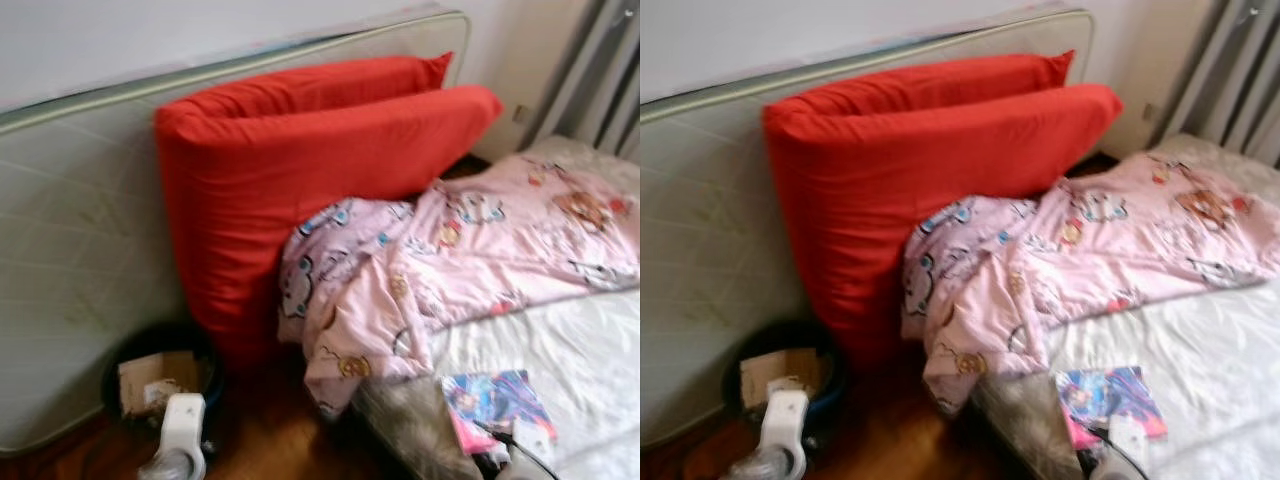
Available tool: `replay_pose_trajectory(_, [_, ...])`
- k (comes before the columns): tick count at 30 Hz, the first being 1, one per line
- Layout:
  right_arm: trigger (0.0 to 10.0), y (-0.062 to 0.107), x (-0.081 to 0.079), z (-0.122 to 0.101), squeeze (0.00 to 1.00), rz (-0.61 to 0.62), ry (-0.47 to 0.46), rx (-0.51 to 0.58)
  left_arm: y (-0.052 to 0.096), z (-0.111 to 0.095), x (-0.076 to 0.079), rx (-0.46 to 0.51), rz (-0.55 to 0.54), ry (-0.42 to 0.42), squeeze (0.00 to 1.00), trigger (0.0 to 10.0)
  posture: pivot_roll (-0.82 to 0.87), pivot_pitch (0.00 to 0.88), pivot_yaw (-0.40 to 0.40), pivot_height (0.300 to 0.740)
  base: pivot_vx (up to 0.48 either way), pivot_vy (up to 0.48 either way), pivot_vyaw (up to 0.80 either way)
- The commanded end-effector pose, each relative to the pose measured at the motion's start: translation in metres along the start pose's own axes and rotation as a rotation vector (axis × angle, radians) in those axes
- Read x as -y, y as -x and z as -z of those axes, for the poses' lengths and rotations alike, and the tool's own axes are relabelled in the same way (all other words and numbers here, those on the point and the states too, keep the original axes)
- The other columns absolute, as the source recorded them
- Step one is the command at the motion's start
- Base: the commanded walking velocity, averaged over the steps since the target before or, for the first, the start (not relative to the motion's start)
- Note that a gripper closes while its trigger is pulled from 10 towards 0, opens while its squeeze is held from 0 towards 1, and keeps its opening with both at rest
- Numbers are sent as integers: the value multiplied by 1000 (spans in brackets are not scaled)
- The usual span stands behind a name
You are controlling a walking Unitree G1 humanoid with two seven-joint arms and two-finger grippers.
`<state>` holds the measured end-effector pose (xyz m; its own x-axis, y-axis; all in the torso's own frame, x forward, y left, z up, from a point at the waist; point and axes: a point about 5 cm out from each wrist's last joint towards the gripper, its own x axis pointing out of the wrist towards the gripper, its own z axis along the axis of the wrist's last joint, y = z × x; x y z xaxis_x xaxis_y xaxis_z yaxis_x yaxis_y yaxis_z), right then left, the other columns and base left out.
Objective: Clean up the room
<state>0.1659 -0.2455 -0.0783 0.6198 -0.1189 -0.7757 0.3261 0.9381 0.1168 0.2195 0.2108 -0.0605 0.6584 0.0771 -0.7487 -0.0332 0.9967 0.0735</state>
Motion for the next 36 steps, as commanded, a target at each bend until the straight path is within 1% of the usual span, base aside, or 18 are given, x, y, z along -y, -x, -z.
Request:
replay_pose_trajectory(1, [10000, -2, -5, -6, 0, -12, 0, 13, 1, 5, -5, -18, -8, 2, 0, 10000, -35, 0, -40, 740, 285, 0, 0])
replay_pose_trajectory(2, [10000, -2, -5, -6, 0, -13, -1, 13, 1, 5, -5, -18, -8, 2, 0, 10000, -35, 0, -40, 740, 285, 0, 0])
replay_pose_trajectory(8, [10000, -2, -5, -6, 0, -17, -4, 13, 1, 4, -5, -14, -10, -4, 0, 10000, -34, 0, -39, 740, 0, 0, -767])
replay_pose_trajectory(13, [10000, -2, -6, -7, 0, -19, -14, 28, 1, 3, -5, 8, -8, 5, 0, 10000, -34, 0, -38, 740, 0, 0, -749])
replay_pose_trajectory(16, [10000, -2, -6, -11, 0, -26, -33, 80, 2, 1, -5, 37, -8, 23, 0, 10000, -31, 0, -37, 740, 0, 0, 0])
replay_pose_trajectory(18, [10000, -2, -7, -12, 0, -31, -40, 93, 2, 0, -5, 44, -9, 26, 0, 10000, -32, 0, -35, 740, 0, 0, 0])
replay_pose_trajectory(22, [10000, -1, -11, -18, 0, -84, 10, 149, 2, -3, -6, 96, -26, 53, 0, 10000, -31, 0, -30, 740, 0, 0, 0])
replay_pose_trajectory(23, [10000, -1, -13, -22, 0, -115, 65, 174, 3, -4, -7, 124, -37, 75, 0, 10000, -30, 0, -27, 740, 0, 0, 0])
replay_pose_trajectory(25, [10000, -1, -13, -23, 0, -124, 80, 180, 3, -5, -7, 132, -40, 82, 0, 10000, -30, 0, -27, 740, 0, 0, 0])
replay_pose_trajectory(26, [10000, 0, -15, -25, 0, -150, 126, 198, 4, -6, -7, 160, -49, 103, 0, 10000, -27, 0, -27, 740, 0, 0, 0])
replay_pose_trajectory(28, [10000, 0, -16, -27, 0, -155, 129, 216, 4, -8, -8, 183, -59, 118, 0, 10000, -28, 0, -25, 740, 0, 0, 0])
replay_pose_trajectory(29, [10000, 1, -16, -28, 0, -148, 110, 250, 5, -10, -10, 217, -71, 132, 0, 10000, -32, 0, -21, 740, 0, 0, 0])
replay_pose_trajectory(31, [10000, 1, -16, -29, 0, -146, 104, 260, 6, -10, -10, 227, -74, 136, 0, 10000, -34, 0, -20, 740, 0, 0, 0])
replay_pose_trajectory(32, [10000, 2, -17, -30, 0, -154, 94, 284, 7, -12, -11, 257, -74, 147, 0, 10000, -36, 0, -15, 740, 0, 0, 0])
replay_pose_trajectory(36, [10000, 3, -19, -32, 0, -179, 86, 327, 8, -15, -11, 307, -66, 157, 0, 10000, -36, 0, -10, 740, 0, 0, 0])
